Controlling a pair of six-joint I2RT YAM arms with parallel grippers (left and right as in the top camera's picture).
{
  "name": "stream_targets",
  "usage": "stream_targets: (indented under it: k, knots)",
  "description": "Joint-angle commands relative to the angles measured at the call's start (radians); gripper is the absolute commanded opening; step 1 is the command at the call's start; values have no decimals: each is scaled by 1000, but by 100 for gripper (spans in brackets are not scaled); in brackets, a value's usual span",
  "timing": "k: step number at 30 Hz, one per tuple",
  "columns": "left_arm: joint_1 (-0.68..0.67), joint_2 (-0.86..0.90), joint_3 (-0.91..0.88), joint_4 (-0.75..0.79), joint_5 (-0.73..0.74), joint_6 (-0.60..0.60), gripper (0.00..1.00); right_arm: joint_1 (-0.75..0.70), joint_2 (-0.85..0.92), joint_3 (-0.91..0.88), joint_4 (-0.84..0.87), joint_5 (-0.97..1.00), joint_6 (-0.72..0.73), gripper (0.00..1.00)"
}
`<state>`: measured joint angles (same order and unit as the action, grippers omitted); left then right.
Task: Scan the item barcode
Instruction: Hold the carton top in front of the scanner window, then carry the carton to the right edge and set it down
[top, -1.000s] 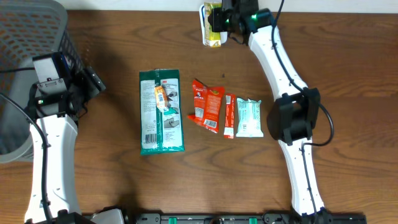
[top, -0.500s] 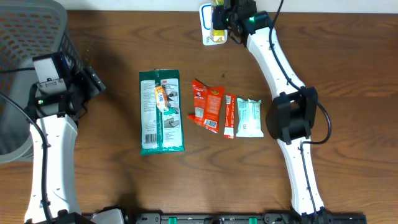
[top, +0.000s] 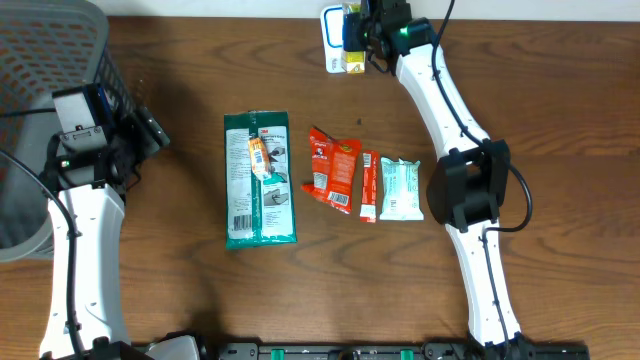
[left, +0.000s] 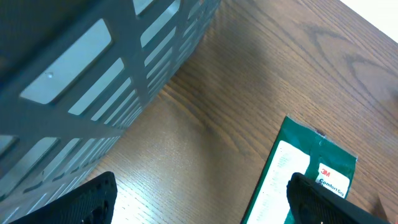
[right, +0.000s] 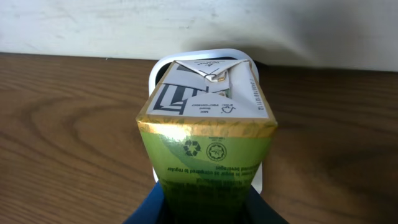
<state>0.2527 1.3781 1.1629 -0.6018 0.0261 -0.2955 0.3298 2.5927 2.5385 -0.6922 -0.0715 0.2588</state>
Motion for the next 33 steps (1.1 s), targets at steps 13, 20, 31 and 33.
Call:
stream_targets:
  k: [13,20,31,33]
  knots:
    - [9,-16,14,1,-16,-6,88,-4,-106,31,-35,-63,-13,15]
    - [9,-16,14,1,-16,-6,88,-56,-322,31,-367,-40,-94,16]
    - [9,-16,14,1,-16,-6,88,-278,-382,25,-839,337,-189,18]
    - [9,-16,14,1,-16,-6,88,-328,-368,4,-867,362,-185,18]
